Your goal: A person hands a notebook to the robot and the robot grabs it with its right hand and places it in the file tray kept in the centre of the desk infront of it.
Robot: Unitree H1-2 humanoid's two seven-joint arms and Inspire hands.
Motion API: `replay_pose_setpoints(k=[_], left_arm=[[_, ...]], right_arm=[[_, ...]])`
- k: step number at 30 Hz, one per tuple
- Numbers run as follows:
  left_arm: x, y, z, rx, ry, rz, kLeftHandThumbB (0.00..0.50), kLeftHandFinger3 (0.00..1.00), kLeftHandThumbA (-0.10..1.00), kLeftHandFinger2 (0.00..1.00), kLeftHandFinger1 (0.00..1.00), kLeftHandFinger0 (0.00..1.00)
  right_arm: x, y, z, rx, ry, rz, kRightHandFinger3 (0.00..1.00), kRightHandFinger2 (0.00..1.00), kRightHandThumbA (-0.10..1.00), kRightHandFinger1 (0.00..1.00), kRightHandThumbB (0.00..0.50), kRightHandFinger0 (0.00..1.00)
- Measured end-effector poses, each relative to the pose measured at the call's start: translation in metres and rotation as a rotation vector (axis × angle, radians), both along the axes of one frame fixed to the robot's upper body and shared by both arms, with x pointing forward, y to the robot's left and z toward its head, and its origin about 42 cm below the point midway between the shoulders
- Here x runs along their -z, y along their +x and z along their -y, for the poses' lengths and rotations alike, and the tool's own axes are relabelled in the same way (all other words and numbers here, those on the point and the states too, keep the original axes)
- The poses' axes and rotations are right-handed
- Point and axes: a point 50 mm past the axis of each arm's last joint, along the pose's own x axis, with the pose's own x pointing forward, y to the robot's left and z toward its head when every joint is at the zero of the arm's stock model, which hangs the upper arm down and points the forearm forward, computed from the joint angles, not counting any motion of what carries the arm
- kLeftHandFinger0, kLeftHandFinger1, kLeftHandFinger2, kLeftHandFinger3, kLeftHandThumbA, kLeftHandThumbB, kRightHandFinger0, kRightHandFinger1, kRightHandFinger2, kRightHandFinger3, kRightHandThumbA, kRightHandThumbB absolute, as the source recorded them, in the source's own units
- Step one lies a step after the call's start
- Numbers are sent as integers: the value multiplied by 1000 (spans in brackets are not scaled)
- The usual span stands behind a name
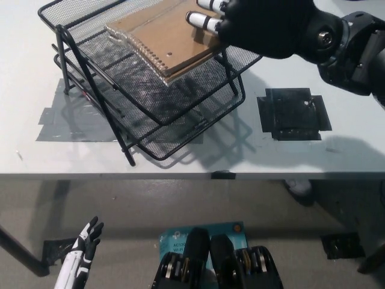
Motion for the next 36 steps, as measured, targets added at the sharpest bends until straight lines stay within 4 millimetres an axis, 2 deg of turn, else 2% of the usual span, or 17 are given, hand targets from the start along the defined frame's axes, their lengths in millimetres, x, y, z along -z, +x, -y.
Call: replay_pose_setpoints(k=[1,5,6,7,9,11,13,14,16,18,21,23,30,33,36], left_arm=[[0,0,0,0,0,0,364,1000,1000,1000,1000,1000],[0,1,0,3,-4,5,367,1000,1000,1000,1000,1000],[0,1,0,3,-4,5,377,1000,1000,1000,1000,1000],[0,1,0,3,-4,6,380,1000,1000,1000,1000,1000],[0,1,0,4,-4,6,372,1000,1000,1000,1000,1000],[0,1,0,4,-4,6,384,1000,1000,1000,1000,1000],[0,1,0,4,-4,5,381,1000,1000,1000,1000,1000],[0,1,1,6,-5,5,380,1000,1000,1000,1000,1000],[0,1,1,7,-5,5,374,1000,1000,1000,1000,1000],[0,1,1,8,-5,3,390,1000,1000,1000,1000,1000],[1,0,1,9,-5,2,391,1000,1000,1000,1000,1000],[1,0,1,10,-5,2,373,1000,1000,1000,1000,1000],[0,1,2,12,-5,4,387,1000,1000,1000,1000,1000],[0,2,2,13,-4,6,381,1000,1000,1000,1000,1000],[-1,3,2,15,-3,10,370,1000,1000,1000,1000,1000]], right_arm=[[1,0,0,0,-2,-2,74,0,351,0,0,0],[13,4,-8,-9,-23,-28,64,0,328,0,0,0],[13,4,-8,-9,-23,-28,105,0,255,0,0,0],[14,4,-9,-12,-25,-31,60,0,235,0,2,0],[14,4,-11,-15,-25,-32,42,0,235,0,0,0],[13,4,-12,-15,-25,-31,101,0,228,0,0,0],[13,5,-13,-16,-25,-30,96,0,227,0,0,0],[12,5,-20,-23,-28,-18,86,0,229,0,0,0],[10,7,-23,-24,-27,-15,12,0,305,0,0,0],[9,9,-29,-27,-24,-13,0,0,412,0,0,0],[9,13,-36,-31,-19,-16,0,0,480,0,0,0],[7,16,-40,-28,-18,-18,0,0,489,0,0,0],[-9,25,-47,-20,-18,12,27,0,440,0,0,0],[-16,26,-49,-22,-16,23,1,0,460,0,0,0],[-20,28,-51,-21,-15,30,0,0,530,0,0,0]])
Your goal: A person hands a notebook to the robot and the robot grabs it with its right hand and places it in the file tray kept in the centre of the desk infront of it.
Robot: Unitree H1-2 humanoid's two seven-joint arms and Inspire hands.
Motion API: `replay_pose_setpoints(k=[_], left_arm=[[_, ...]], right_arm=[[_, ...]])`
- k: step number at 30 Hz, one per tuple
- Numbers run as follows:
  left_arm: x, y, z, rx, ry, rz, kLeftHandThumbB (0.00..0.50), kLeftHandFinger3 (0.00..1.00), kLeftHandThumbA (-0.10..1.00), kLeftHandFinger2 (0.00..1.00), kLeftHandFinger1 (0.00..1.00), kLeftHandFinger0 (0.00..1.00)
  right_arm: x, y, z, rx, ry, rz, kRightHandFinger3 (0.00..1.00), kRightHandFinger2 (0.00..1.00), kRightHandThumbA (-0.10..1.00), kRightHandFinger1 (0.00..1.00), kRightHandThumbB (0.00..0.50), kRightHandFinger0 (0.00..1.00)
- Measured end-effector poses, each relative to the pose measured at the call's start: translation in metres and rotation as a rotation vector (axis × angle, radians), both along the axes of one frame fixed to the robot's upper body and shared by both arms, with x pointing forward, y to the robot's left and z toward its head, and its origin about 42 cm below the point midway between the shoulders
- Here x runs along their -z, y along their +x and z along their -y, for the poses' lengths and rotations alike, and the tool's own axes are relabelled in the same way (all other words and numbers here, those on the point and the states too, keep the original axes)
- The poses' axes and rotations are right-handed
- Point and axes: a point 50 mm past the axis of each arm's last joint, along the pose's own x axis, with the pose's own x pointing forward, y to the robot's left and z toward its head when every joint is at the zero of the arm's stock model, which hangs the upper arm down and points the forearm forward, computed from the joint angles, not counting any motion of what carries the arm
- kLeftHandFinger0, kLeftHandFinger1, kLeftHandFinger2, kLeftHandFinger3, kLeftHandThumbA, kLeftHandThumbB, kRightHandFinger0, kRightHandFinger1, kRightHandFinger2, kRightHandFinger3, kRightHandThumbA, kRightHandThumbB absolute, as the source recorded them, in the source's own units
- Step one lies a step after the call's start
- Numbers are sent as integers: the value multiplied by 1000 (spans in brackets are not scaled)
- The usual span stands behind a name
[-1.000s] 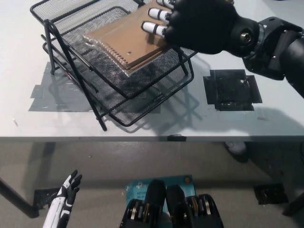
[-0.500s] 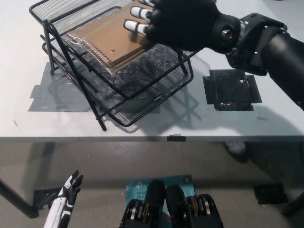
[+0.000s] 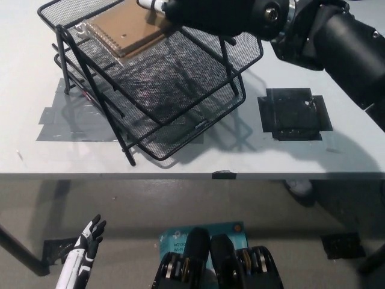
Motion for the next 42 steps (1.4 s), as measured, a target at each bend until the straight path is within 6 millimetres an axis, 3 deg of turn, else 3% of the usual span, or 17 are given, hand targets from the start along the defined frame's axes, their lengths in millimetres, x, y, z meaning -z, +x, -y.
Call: replay_pose_setpoints(k=[5,14,17,19,22,24,26,29,30,31,32,33,34,35,36,40,42], left_arm=[[-1,2,0,3,2,9,352,1000,1000,1000,1000,1000],[0,3,-1,13,13,16,364,1000,1000,1000,1000,1000],[0,3,-1,18,16,16,382,1000,1000,1000,1000,1000],[-1,3,-1,25,17,18,372,1000,1000,1000,1000,1000],[-3,4,0,28,18,22,366,1000,1000,1000,1000,1000],[-5,4,0,29,18,25,374,1000,1000,992,1000,1000],[-6,4,0,29,20,29,364,1000,1000,965,1000,1000],[-7,6,0,31,27,32,368,1000,1000,952,1000,1000],[-7,6,0,31,29,32,381,1000,1000,954,1000,1000],[-8,7,1,32,31,33,382,1000,1000,956,1000,1000],[-8,7,1,32,31,33,386,1000,1000,964,1000,1000],[-8,8,1,32,31,33,377,1000,1000,967,1000,1000],[-8,8,1,32,31,34,381,1000,1000,966,1000,1000],[-9,9,1,32,31,34,368,1000,1000,963,1000,1000],[-8,9,1,32,30,33,354,1000,1000,961,1000,1000],[-7,10,0,30,30,25,388,1000,1000,951,1000,1000],[-6,10,0,29,30,20,376,1000,1000,962,1000,1000]], right_arm=[[10,11,4,34,-17,-21,5,0,552,0,0,0],[30,28,12,90,-40,-60,39,0,318,0,13,0],[36,31,10,92,-31,-64,2,0,411,0,0,0],[44,35,7,101,-32,-70,145,0,396,0,0,0],[57,39,3,106,-30,-92,224,0,364,0,0,0],[65,41,1,109,-29,-106,366,0,249,0,0,0],[71,43,-1,110,-25,-115,313,0,227,0,0,0],[79,44,-3,111,-18,-130,20,0,393,0,0,0],[80,43,-3,109,-15,-135,22,91,719,11,36,0],[82,42,-5,109,5,-154,34,129,855,2,39,0],[84,42,-6,113,22,-174,147,265,910,86,117,27],[86,40,-7,114,35,-192,469,590,1000,360,295,230],[89,40,-7,118,40,-205,922,1000,1000,973,341,793],[92,38,-8,122,47,-224,1000,1000,1000,1000,421,1000],[98,37,-9,129,49,-246,1000,1000,1000,1000,494,1000],[128,30,-7,176,32,-341,1000,1000,972,1000,500,1000],[139,27,-6,195,31,-377,1000,1000,880,1000,500,1000]])
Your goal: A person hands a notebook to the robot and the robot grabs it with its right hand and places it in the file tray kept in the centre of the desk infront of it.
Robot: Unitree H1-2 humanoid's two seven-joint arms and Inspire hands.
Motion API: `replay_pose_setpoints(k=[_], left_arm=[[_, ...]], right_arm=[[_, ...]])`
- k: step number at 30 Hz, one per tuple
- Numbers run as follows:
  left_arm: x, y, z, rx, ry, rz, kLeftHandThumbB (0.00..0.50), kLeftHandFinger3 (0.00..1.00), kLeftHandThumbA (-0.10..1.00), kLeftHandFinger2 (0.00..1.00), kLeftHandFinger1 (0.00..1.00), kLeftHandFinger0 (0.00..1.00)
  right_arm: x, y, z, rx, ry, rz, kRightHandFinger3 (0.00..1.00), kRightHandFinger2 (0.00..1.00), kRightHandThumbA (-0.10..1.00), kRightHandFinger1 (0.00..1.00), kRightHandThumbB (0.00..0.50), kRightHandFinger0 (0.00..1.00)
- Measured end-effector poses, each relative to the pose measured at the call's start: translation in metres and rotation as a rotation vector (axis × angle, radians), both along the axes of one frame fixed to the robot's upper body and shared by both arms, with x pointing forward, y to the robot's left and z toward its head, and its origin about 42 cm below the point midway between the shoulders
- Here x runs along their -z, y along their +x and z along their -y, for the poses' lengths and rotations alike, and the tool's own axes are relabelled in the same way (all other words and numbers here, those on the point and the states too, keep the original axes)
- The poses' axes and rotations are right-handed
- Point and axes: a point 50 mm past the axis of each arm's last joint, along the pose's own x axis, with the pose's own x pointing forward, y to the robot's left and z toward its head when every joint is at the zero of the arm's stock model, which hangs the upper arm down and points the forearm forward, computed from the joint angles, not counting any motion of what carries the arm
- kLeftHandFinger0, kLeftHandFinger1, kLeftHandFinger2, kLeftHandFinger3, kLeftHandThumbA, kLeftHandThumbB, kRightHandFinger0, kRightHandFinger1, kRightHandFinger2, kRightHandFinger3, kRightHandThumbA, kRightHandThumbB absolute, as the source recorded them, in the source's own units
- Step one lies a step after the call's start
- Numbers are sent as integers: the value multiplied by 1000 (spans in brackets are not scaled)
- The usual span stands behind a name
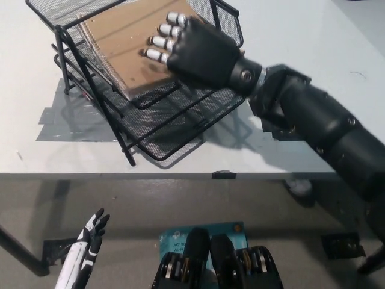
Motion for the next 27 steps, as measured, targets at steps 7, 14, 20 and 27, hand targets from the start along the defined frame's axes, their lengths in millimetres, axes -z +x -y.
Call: replay_pose_setpoints(k=[7,14,20,27], left_arm=[[5,1,-1,-3,0,-18,367,1000,1000,931,1000,1000],[6,3,-1,-4,-1,-23,347,1000,1000,928,1000,1000],[7,6,-1,-5,-1,-29,343,1000,1000,910,1000,1000],[7,10,-1,-6,-1,-33,356,1000,1000,914,1000,1000]], right_arm=[[0,-2,-2,60,0,-63,1000,1000,712,1000,500,1000],[-5,1,2,127,-9,-114,1000,1000,725,1000,500,1000],[-10,5,9,203,-29,-184,1000,1000,676,1000,500,1000],[-17,8,18,266,-43,-270,1000,1000,721,1000,500,1000]])
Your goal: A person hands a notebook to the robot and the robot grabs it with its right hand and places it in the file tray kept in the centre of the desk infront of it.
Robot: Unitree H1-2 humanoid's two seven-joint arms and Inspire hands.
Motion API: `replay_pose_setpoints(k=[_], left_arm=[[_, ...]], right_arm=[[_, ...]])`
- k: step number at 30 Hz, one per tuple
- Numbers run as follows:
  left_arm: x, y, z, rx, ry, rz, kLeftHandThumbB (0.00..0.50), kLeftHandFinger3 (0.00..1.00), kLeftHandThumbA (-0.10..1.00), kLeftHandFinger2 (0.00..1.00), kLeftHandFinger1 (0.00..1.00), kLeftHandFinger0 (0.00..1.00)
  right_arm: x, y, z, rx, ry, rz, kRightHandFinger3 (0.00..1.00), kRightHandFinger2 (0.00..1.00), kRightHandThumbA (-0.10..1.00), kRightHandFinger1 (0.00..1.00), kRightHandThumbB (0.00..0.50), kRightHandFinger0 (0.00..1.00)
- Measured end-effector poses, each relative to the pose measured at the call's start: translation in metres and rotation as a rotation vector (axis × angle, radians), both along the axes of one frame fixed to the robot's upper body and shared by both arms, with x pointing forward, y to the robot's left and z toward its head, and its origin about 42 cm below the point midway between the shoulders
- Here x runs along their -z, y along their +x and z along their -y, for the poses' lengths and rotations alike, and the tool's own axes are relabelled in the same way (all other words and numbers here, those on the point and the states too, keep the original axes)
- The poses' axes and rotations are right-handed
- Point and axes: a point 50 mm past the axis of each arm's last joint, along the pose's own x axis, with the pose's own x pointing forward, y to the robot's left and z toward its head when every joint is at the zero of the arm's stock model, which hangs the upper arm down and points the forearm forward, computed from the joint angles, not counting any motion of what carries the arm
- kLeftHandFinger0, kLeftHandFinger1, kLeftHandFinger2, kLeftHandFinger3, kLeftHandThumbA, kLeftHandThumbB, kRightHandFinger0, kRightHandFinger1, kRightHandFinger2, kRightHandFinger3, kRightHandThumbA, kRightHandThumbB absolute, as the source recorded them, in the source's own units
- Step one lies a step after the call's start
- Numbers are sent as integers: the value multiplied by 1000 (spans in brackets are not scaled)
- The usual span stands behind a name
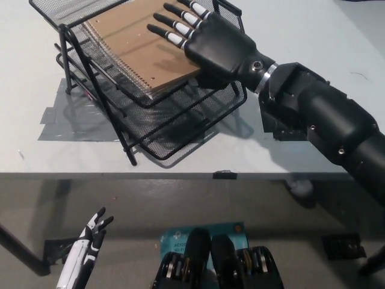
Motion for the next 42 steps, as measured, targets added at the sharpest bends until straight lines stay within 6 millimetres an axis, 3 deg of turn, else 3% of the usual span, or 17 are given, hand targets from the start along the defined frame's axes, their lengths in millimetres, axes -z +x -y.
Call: replay_pose_setpoints(k=[7,13,15,16,17,23,31,36,38,39,42], left_arm=[[-4,8,1,4,0,16,352,1000,1000,931,1000,1000],[-9,15,2,7,-1,31,345,1000,1000,930,1000,1000],[-11,18,2,8,-2,37,357,1000,1000,929,1000,1000],[-13,20,3,9,-2,43,359,1000,1000,925,1000,1000],[-13,20,3,9,-2,43,360,1000,1000,936,1000,1000],[-17,26,4,12,-4,56,361,1000,1000,946,1000,1000],[-21,32,5,14,-6,69,361,1000,1000,919,1000,1000],[-22,34,5,13,-7,68,342,1000,1000,923,1000,1000],[-21,34,5,12,-7,66,351,1000,1000,930,1000,1000],[-22,34,5,12,-8,66,381,1000,1000,962,1000,1000],[-22,34,4,10,-8,64,379,1000,1000,1000,1000,1000]], right_arm=[[-6,1,7,49,-2,-85,1000,1000,730,1000,500,1000],[-15,2,27,109,6,-189,1000,1000,687,1000,500,1000],[-18,2,33,126,5,-217,1000,1000,744,1000,500,1000],[-20,2,38,142,8,-251,1000,1000,967,1000,500,1000],[-20,2,38,142,8,-251,1000,1000,1000,1000,500,1000],[-23,0,57,176,36,-354,1000,1000,1000,1000,500,1000],[-1,-4,88,230,87,-522,1000,1000,1000,1000,500,1000],[-6,-10,98,217,130,-585,1000,1000,1000,1000,500,1000],[-8,-12,100,215,139,-602,1000,1000,1000,1000,500,1000],[-11,-15,105,212,153,-625,1000,1000,1000,1000,500,1000],[-13,-21,114,211,174,-656,1000,1000,1000,1000,500,1000]])
